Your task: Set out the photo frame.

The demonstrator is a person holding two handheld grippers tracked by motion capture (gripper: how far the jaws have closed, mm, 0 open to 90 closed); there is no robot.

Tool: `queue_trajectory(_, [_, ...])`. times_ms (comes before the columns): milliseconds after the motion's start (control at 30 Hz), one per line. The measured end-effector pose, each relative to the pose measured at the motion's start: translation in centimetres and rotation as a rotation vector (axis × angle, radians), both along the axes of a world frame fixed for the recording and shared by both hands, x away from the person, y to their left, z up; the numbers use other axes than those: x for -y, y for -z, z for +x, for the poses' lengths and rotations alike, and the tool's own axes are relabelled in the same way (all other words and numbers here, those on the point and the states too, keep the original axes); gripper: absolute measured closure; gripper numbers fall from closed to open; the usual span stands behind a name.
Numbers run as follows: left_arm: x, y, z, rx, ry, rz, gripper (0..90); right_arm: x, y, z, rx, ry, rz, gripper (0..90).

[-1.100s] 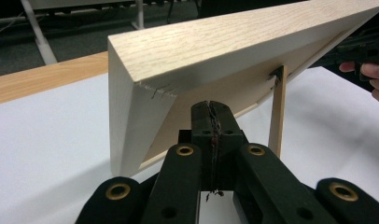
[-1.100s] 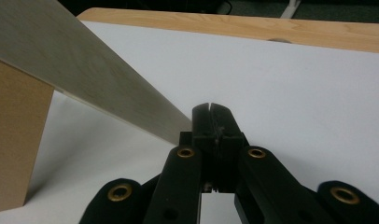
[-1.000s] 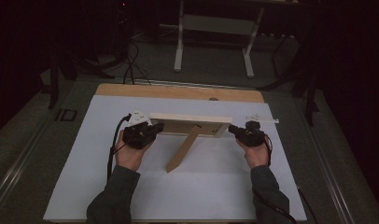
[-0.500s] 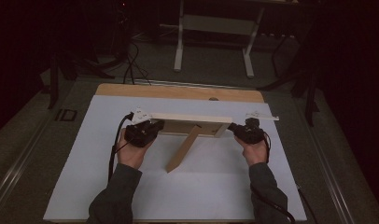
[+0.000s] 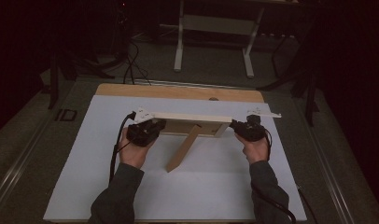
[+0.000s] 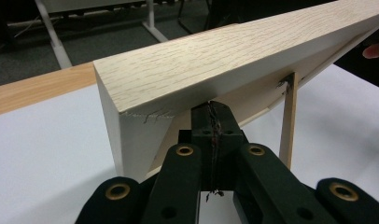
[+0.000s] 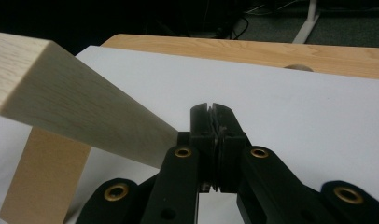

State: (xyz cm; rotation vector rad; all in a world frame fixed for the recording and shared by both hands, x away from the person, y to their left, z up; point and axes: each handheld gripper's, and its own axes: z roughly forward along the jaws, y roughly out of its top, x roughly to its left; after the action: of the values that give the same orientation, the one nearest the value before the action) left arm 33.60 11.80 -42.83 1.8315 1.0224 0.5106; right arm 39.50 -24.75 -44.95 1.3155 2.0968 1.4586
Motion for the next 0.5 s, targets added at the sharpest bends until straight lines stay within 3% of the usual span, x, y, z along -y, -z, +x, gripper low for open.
queue_trajectory(500, [0.61,-0.35,0.57,-0.008,0.007,0.004,90.0,0.11,-0.37,0.27,-0.004,0.003,0.024,87.9])
